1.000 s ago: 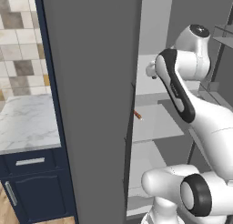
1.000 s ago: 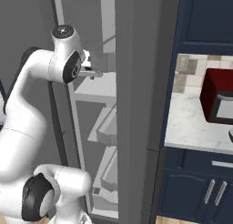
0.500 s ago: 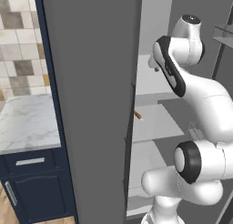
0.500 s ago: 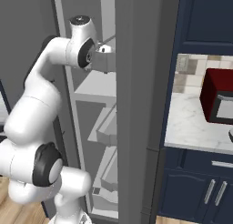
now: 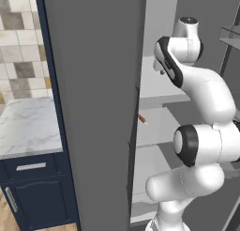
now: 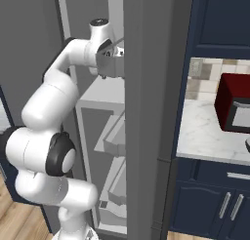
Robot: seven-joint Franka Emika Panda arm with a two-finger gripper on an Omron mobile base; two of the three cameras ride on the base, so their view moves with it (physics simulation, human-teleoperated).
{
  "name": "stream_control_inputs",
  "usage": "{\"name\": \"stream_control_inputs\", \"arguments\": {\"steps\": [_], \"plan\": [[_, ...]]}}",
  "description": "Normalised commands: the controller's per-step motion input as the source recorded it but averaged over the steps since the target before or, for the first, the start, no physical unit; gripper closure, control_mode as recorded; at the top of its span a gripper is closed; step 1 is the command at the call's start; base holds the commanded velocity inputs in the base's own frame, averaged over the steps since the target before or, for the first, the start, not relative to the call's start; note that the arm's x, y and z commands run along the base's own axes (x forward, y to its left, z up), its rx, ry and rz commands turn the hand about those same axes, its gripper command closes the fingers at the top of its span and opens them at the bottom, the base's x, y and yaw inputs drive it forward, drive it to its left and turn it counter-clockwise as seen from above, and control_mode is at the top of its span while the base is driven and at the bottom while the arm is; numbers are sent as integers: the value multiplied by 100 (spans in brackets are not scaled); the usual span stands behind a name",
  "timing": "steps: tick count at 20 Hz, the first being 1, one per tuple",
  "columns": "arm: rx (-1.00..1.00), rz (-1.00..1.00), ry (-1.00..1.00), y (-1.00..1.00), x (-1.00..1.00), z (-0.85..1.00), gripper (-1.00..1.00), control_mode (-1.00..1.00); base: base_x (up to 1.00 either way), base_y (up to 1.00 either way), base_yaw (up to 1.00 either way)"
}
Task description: Take the fish from the fridge and place it on the digital scale on the counter by the fridge. Wait a few seconds for a reading, then move it to the plate on the dining counter.
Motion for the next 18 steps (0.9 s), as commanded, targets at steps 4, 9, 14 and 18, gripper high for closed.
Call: {"name": "stream_control_inputs", "arguments": {"steps": [4, 9, 14, 18], "plan": [[-6, 0, 6, -7, 52, -49, -100, -100, 0, 0, 0], [0, 0, 0, -29, 42, -27, -100, -100, 0, 0, 0], [0, 0, 0, -30, 44, -12, -100, -100, 0, 0, 0], [0, 0, 0, -28, 44, 0, -100, -100, 0, 0, 0]]}}
